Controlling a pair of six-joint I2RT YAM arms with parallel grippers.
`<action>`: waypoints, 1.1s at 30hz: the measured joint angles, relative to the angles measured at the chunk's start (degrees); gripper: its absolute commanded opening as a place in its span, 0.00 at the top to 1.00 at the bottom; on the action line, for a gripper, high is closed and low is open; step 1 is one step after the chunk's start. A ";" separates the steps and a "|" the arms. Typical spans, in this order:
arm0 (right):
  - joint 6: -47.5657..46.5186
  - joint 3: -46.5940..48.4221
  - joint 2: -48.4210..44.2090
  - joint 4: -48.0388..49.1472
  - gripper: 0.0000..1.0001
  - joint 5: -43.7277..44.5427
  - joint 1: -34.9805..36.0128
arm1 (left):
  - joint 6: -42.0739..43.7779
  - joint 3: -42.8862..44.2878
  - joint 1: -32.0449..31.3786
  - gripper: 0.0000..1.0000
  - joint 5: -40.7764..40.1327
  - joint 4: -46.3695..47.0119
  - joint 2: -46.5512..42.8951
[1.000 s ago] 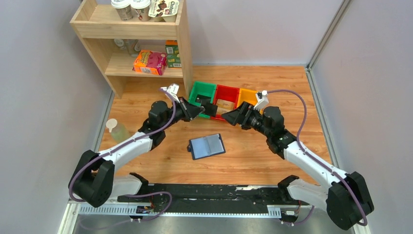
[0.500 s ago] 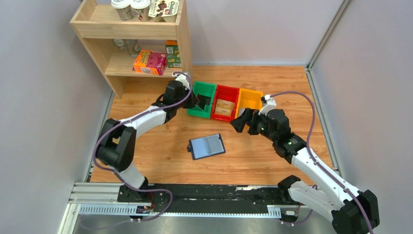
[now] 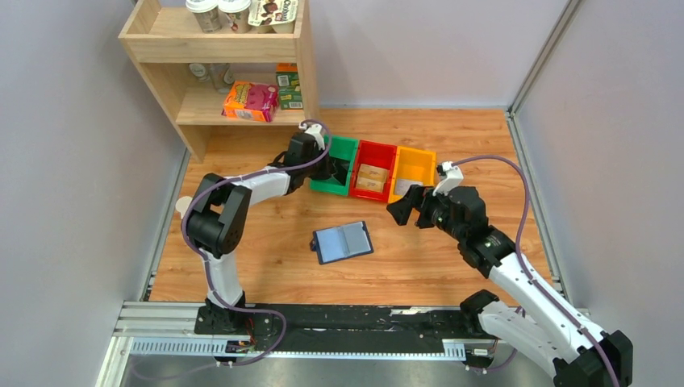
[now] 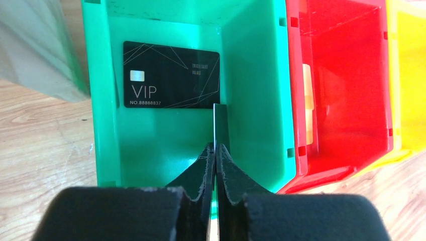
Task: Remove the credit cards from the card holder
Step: Place the credit card in the storage box.
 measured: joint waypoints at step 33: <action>-1.57 4.52 21.57 -0.24 0.25 -5.81 4.20 | -3.17 -10.78 -11.50 0.67 -12.46 -22.32 -34.29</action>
